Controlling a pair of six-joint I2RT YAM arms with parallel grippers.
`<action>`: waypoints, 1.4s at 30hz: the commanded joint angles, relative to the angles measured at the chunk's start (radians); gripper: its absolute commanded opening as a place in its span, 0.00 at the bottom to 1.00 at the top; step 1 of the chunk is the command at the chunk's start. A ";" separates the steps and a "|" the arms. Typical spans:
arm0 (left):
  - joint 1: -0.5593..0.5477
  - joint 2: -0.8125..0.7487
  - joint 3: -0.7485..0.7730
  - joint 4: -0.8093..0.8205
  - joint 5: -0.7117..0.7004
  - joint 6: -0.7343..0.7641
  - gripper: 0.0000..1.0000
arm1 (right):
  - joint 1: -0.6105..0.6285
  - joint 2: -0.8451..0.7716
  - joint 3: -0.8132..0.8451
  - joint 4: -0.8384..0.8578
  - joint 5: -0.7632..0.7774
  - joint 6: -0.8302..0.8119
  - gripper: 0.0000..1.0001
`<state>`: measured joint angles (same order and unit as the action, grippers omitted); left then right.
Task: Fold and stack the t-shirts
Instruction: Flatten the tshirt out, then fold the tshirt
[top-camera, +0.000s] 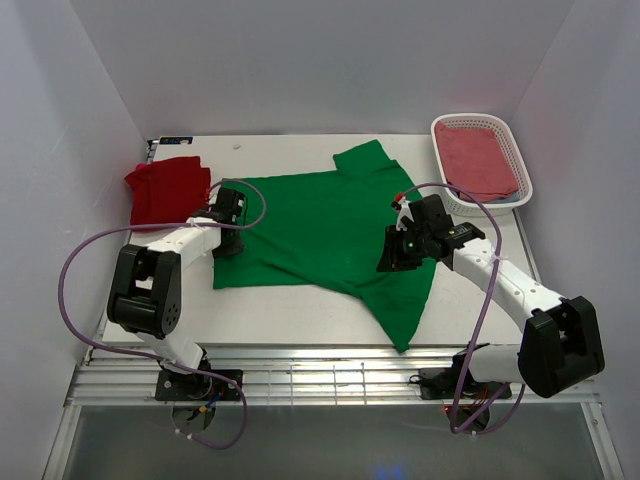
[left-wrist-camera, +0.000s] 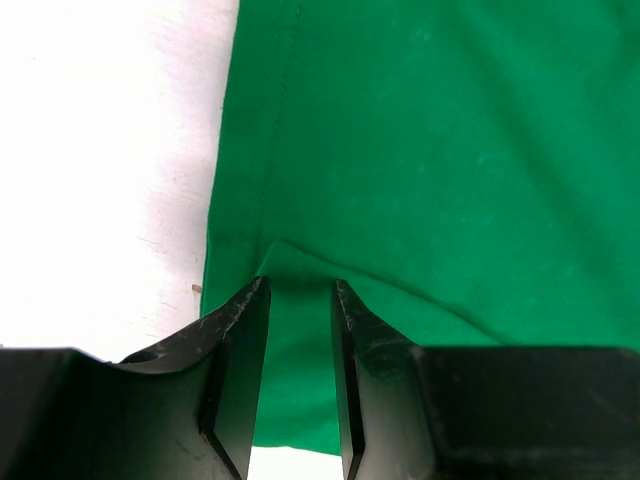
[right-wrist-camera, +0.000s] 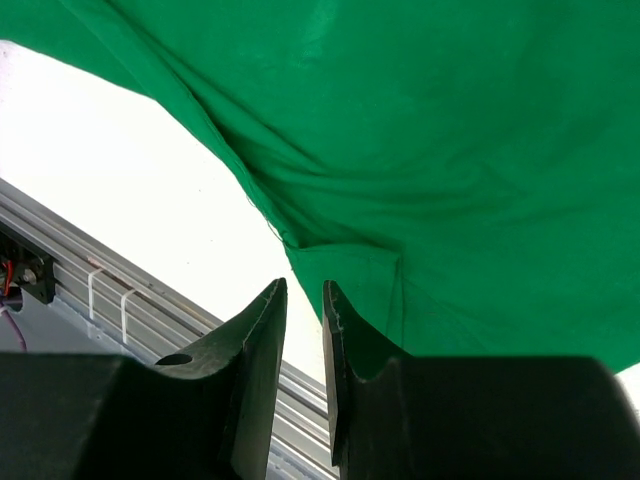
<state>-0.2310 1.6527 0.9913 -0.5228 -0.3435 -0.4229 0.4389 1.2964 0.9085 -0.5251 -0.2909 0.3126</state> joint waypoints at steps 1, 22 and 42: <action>0.004 -0.045 0.027 0.000 -0.032 -0.008 0.42 | 0.003 -0.028 -0.002 -0.006 -0.008 0.000 0.27; 0.025 0.016 -0.010 0.041 -0.025 -0.007 0.34 | 0.004 -0.066 -0.028 -0.021 -0.021 0.006 0.27; 0.025 -0.249 -0.046 -0.028 -0.012 -0.007 0.00 | 0.004 -0.056 -0.063 0.005 -0.037 0.002 0.27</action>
<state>-0.2111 1.4811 0.9642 -0.5465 -0.3584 -0.4305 0.4393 1.2263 0.8516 -0.5472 -0.2993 0.3145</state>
